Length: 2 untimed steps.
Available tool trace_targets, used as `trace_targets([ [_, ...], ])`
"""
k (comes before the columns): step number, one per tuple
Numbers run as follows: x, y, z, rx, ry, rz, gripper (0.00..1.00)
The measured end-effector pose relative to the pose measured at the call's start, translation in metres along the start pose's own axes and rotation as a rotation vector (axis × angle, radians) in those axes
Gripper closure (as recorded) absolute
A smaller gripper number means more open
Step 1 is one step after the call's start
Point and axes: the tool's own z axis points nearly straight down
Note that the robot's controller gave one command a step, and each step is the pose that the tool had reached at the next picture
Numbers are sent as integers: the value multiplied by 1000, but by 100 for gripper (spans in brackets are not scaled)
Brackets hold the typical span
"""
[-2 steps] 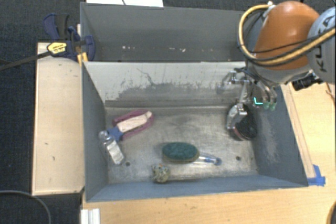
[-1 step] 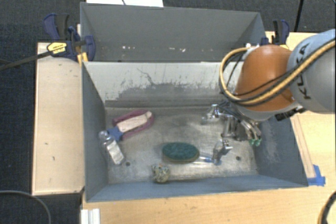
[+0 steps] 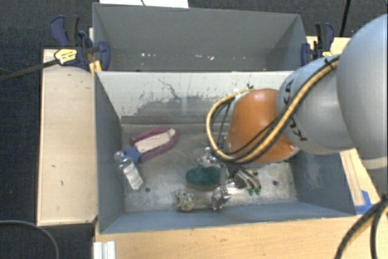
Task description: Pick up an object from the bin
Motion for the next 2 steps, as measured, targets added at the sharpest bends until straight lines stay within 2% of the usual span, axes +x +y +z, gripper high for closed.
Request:
trace_targets([
  [1,-2,-4,-3,2,-7,5,100],
  [2,-15,-10,-177,2,-3,-78,100],
])
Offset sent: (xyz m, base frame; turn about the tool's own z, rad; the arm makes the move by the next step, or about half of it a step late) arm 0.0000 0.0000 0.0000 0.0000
